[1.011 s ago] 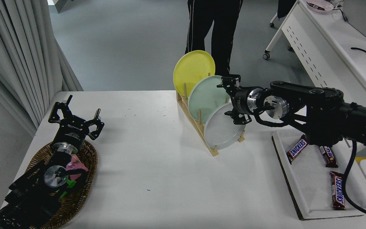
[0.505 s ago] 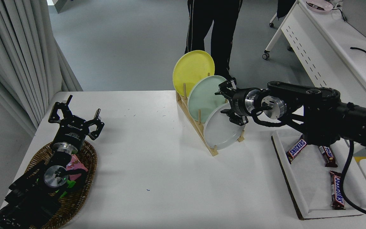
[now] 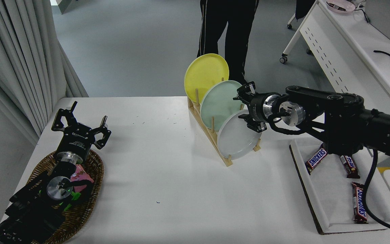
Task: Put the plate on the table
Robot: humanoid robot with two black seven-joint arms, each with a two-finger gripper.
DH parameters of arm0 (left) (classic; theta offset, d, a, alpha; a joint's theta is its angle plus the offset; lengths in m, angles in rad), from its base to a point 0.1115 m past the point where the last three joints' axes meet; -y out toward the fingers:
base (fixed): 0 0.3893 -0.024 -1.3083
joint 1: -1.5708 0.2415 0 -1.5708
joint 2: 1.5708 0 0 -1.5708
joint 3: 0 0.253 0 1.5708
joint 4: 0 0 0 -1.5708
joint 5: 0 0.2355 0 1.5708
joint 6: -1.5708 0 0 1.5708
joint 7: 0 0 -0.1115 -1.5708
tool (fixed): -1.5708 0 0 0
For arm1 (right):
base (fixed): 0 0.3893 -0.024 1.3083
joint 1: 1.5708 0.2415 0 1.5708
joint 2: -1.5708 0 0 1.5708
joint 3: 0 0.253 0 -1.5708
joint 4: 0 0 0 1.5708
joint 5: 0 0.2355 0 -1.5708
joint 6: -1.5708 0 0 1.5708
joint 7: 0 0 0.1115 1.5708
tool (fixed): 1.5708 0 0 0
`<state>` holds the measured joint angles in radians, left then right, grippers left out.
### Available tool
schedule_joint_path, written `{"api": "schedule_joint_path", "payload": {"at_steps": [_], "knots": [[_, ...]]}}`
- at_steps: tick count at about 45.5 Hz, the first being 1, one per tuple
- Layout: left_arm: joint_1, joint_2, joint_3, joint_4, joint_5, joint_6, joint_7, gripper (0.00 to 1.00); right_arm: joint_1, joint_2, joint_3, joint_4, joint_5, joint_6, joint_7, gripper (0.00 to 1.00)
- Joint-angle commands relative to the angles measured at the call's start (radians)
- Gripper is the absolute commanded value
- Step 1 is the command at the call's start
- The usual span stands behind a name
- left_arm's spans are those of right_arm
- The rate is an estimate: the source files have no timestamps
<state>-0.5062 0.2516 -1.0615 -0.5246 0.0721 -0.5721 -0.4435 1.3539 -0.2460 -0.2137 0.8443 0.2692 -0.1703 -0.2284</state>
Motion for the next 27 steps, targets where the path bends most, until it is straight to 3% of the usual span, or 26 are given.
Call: {"api": "schedule_joint_path", "payload": {"at_steps": [1, 14, 27], "knots": [[0.000, 0.000, 0.000, 0.000, 0.000, 0.000, 0.000, 1.00, -0.003, -0.004, 0.000, 0.002, 0.004, -0.005, 0.000, 0.48], [0.000, 0.000, 0.000, 0.000, 0.000, 0.000, 0.000, 1.00, -0.015, -0.004, 0.002, 0.004, 0.004, -0.002, -0.002, 0.38], [0.000, 0.000, 0.000, 0.000, 0.000, 0.000, -0.001, 1.00, -0.036, -0.006, 0.030, 0.007, 0.008, -0.002, -0.002, 0.38]]}}
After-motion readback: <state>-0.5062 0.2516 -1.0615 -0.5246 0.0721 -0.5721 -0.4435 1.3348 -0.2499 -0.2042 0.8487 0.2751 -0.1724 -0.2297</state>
